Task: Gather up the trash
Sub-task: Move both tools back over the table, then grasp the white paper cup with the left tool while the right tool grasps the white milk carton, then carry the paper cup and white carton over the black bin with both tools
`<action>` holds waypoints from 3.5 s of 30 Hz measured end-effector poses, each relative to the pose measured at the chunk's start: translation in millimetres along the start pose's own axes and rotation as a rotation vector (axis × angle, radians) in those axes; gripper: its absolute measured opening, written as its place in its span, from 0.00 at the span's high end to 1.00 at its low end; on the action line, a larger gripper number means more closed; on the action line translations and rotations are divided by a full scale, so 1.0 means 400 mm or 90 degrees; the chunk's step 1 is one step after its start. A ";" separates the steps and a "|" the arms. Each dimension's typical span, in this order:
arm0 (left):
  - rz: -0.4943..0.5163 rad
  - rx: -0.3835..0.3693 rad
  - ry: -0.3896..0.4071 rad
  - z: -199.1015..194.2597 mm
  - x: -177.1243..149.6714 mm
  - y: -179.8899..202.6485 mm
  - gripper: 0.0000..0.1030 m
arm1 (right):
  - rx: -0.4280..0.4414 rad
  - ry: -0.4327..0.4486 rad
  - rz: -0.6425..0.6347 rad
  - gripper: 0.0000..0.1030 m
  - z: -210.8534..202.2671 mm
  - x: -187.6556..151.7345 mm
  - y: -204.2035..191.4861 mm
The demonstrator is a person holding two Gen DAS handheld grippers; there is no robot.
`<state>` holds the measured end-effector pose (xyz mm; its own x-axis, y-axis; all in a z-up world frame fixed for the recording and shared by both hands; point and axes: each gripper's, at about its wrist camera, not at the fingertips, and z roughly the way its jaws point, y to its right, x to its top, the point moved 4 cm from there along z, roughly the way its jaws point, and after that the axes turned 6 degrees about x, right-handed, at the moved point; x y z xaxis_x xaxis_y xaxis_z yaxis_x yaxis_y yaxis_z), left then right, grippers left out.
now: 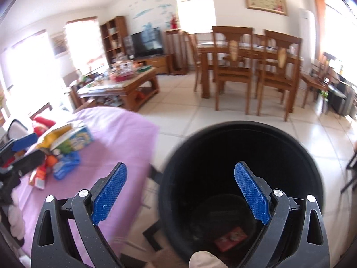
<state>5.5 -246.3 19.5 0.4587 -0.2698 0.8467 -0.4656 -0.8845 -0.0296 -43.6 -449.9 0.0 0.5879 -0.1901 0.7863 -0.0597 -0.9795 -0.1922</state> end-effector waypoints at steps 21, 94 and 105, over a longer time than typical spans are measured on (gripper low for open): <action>-0.117 0.154 -0.181 0.007 -0.237 -0.546 0.24 | 0.217 -0.144 0.074 0.08 0.355 0.095 -0.481; 0.055 -0.209 -0.054 0.123 0.055 0.296 0.62 | 0.032 0.124 0.121 0.59 -0.165 -0.016 0.213; 0.078 -0.243 -0.132 0.271 0.008 0.463 0.62 | -0.022 0.096 0.164 0.59 -0.148 -0.130 0.396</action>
<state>2.5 -452.3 -40.9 0.5065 -0.4692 0.7234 -0.7541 -0.6479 0.1078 -131.2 -599.2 -36.5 0.4240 -0.4380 0.7927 -0.2209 -0.8989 -0.3784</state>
